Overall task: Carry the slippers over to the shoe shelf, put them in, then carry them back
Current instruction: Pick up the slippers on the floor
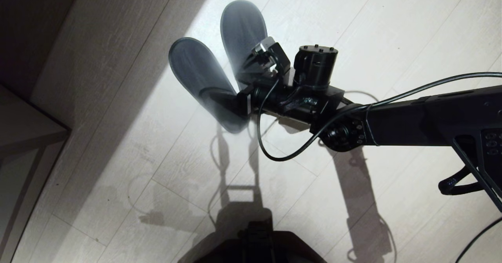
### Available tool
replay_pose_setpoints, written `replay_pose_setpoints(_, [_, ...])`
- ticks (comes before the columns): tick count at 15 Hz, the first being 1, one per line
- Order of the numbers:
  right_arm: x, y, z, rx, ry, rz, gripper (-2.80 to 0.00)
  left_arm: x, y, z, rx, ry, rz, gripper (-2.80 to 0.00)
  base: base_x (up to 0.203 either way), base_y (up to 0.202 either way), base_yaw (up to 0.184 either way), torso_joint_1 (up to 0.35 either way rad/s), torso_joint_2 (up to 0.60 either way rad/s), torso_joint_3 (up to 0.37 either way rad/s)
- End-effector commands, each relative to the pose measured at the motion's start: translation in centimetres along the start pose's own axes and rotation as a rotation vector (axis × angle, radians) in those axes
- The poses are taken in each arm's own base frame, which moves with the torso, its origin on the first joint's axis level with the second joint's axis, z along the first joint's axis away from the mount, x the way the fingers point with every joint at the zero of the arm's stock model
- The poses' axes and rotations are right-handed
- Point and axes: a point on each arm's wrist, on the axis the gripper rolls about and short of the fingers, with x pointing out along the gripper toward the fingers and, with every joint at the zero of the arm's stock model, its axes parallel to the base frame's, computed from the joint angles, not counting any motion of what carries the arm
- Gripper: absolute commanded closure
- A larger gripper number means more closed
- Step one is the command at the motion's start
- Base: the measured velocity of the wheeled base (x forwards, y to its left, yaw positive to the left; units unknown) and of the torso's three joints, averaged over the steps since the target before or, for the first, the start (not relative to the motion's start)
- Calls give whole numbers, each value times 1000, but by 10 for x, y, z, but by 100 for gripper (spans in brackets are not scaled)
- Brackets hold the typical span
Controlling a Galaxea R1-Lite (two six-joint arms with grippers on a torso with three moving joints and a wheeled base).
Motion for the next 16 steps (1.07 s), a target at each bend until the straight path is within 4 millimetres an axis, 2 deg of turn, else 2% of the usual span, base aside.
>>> replay_pose_setpoints(1, [-1,-1,-1,6,11,24,-280,0,0,0,1,0,0,0,0,0,0,0,0,0])
replay_pose_setpoints(5, [7,-11,-26,37,84,36,-280,0,0,0,0,0,0,0,0,0,0,0,0,0])
replay_pose_setpoints(7, [9,-14,-29,-69,101,-46,-280,0,0,0,0,0,1,0,0,0,0,0,0,0])
replay_pose_setpoints(12, [21,23,1,-256,83,-187,-280,0,0,0,0,0,0,0,0,0,0,0,0,0])
replay_pose_setpoints(16, [33,53,9,-298,111,-326,-280,0,0,0,0,0,0,0,0,0,0,0,0,0])
